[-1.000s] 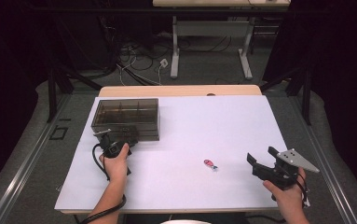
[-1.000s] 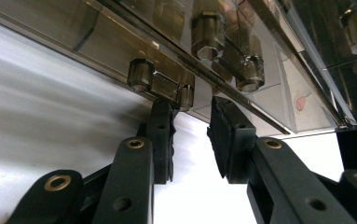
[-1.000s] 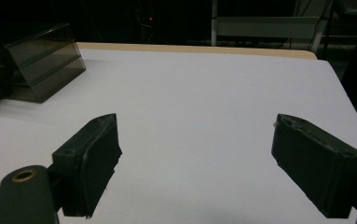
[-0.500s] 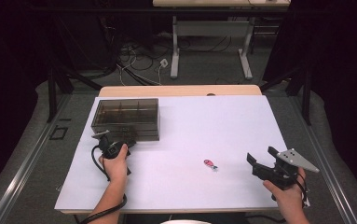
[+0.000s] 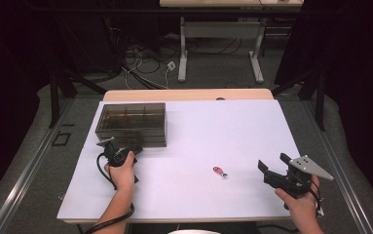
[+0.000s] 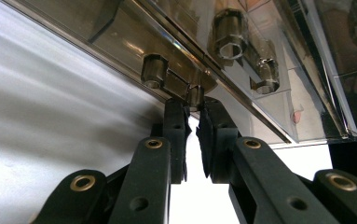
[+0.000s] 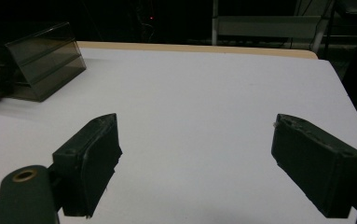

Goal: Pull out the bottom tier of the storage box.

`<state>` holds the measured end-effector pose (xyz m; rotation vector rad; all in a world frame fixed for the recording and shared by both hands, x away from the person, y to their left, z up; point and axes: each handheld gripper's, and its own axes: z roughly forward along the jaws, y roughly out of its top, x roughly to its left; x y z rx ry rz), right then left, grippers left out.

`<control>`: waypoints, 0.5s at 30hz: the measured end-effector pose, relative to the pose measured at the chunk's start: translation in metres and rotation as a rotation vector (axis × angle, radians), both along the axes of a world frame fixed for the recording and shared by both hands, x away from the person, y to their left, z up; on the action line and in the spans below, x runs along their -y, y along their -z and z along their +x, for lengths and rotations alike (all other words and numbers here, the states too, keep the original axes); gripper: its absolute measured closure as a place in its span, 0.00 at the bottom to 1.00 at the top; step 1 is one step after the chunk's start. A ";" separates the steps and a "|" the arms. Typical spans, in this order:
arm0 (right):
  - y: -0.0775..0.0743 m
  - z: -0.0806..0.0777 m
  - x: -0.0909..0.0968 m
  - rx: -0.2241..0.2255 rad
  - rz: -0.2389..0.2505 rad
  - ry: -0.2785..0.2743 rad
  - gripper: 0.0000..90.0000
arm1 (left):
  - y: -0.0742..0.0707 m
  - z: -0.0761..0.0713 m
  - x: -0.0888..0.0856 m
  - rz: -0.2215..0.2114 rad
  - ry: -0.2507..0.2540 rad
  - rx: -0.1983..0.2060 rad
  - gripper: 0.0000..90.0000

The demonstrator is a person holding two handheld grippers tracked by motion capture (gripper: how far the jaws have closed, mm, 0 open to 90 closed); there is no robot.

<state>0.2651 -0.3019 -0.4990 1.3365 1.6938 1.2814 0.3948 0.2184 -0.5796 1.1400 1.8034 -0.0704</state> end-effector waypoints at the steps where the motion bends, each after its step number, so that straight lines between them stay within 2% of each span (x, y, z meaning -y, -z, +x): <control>1: 0.000 0.000 0.000 0.002 0.000 0.000 0.16 | 0.000 0.000 0.001 0.003 -0.004 0.001 0.91; 15: 0.000 0.000 0.000 0.002 0.002 0.000 0.16 | 0.001 -0.002 0.003 0.017 -0.018 0.018 0.91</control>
